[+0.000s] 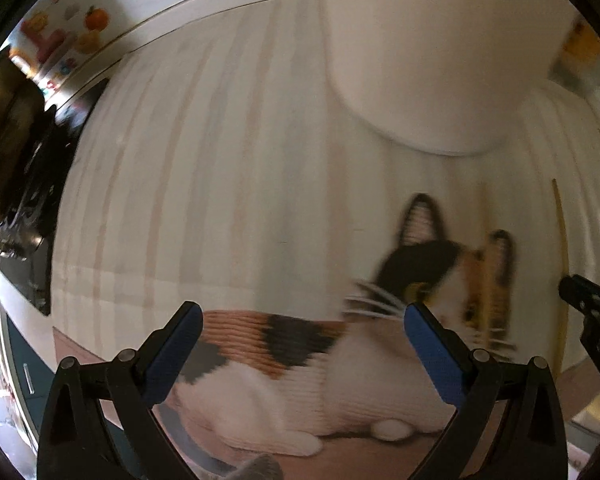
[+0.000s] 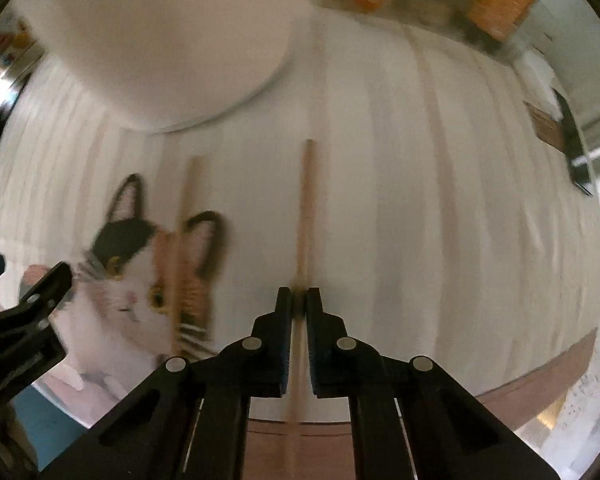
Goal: Organize utensils
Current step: 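Move both open grippers down to the last chopsticks on the mat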
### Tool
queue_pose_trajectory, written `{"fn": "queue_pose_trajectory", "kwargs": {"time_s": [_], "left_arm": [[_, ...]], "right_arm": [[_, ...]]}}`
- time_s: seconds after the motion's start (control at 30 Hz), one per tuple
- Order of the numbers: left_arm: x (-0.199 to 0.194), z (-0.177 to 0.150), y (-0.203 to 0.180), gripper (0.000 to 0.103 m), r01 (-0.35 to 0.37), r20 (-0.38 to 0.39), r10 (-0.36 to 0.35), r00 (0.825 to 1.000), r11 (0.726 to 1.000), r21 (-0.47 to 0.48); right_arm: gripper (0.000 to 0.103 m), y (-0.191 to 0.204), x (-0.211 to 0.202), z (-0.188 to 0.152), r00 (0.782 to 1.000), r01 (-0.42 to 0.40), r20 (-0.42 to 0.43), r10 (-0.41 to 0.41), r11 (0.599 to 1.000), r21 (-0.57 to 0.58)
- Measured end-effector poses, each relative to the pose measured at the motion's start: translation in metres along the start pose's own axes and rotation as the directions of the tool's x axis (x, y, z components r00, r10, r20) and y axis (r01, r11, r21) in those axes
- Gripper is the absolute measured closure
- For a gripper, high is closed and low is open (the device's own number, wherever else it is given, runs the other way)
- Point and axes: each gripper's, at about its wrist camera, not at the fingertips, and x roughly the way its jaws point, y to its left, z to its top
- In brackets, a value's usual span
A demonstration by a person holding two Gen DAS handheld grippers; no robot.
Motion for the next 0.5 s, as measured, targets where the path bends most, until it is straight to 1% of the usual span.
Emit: {"fn": "queue_pose_trajectory", "kwargs": {"time_s": [0.1, 0.23, 0.4, 0.43, 0.5], "left_arm": [[-0.005, -0.001, -0.022, 0.000, 0.036, 0.003, -0.036, 0.999, 0.999, 0.039], [-0.006, -0.003, -0.047, 0.001, 0.087, -0.016, -0.086, 0.996, 0.994, 0.067], [-0.005, -0.007, -0.077, 0.005, 0.142, -0.039, -0.138, 0.990, 0.981, 0.131], [-0.005, -0.008, -0.081, 0.010, 0.144, -0.041, -0.139, 0.989, 0.979, 0.141], [-0.004, -0.009, -0.091, 0.034, 0.150, -0.057, -0.142, 0.988, 0.976, 0.161]], "right_arm": [[0.096, -0.029, 0.001, -0.003, 1.000, 0.011, -0.005, -0.011, 0.999, 0.043], [0.096, -0.063, 0.001, -0.010, 1.000, 0.024, -0.015, -0.022, 0.995, 0.094], [0.096, -0.097, -0.002, -0.015, 0.999, 0.037, -0.021, -0.034, 0.989, 0.142], [0.096, -0.099, -0.002, -0.015, 0.999, 0.036, -0.021, -0.033, 0.988, 0.151], [0.096, -0.109, -0.002, -0.017, 0.999, 0.032, -0.018, -0.029, 0.986, 0.162]]}}
